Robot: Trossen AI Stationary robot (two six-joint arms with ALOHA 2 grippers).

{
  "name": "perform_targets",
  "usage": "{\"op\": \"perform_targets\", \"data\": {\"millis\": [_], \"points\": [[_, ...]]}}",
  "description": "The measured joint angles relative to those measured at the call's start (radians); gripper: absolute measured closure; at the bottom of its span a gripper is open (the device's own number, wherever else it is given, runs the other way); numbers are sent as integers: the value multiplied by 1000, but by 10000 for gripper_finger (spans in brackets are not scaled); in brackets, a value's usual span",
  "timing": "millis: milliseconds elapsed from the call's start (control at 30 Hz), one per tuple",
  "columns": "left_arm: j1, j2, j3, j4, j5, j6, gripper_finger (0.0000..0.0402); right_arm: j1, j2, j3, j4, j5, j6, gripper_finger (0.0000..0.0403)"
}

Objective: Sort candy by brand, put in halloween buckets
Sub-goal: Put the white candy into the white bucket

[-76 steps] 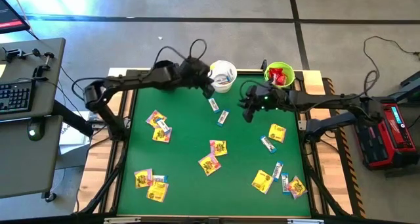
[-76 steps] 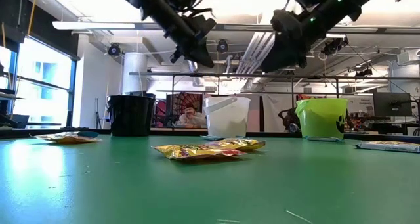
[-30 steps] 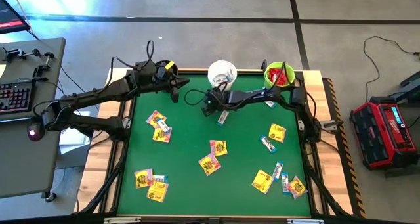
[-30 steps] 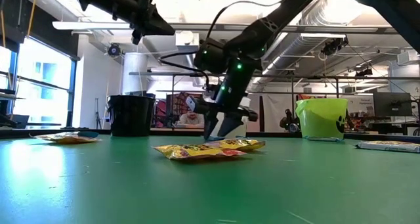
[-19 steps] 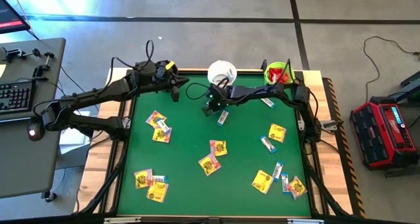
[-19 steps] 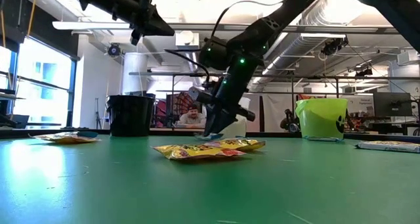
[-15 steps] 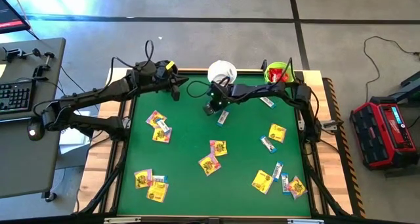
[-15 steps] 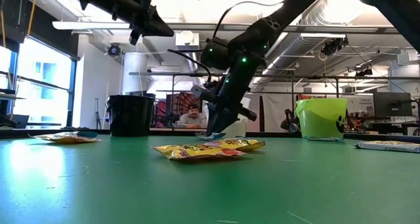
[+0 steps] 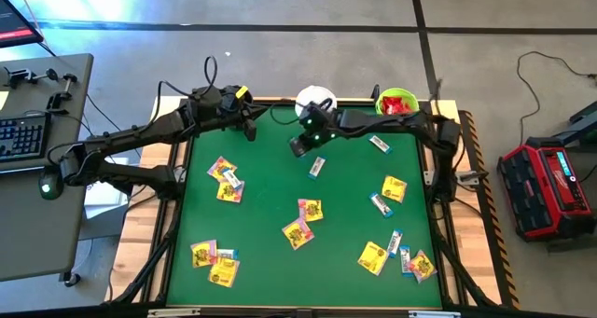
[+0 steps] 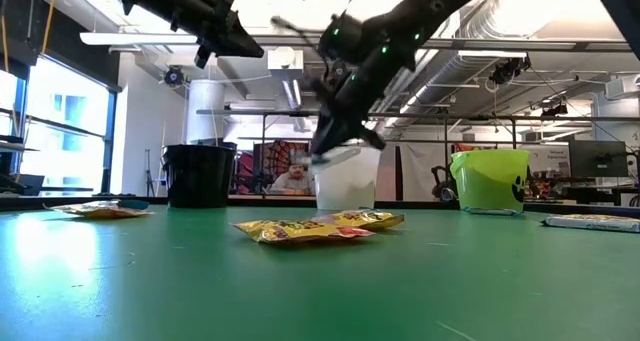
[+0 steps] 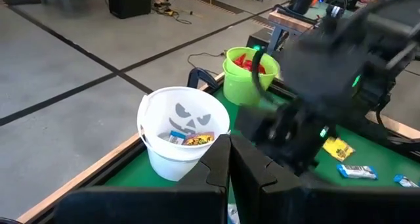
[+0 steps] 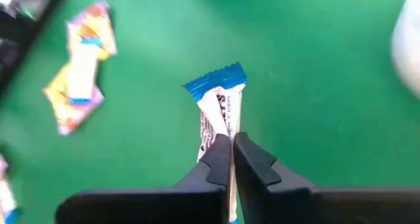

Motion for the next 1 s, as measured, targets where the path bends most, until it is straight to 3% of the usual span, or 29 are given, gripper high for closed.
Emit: {"op": "perform_targets", "data": {"millis": [400, 700, 1000], "points": [[0, 0, 0, 26, 0, -1, 401, -188, -165, 3, 19, 158, -68, 402], [0, 0, 0, 26, 0, -1, 401, -331, -133, 3, -11, 103, -123, 402], [0, 0, 0, 22, 1, 1, 401, -322, -93, 3, -62, 37, -132, 402]]}}
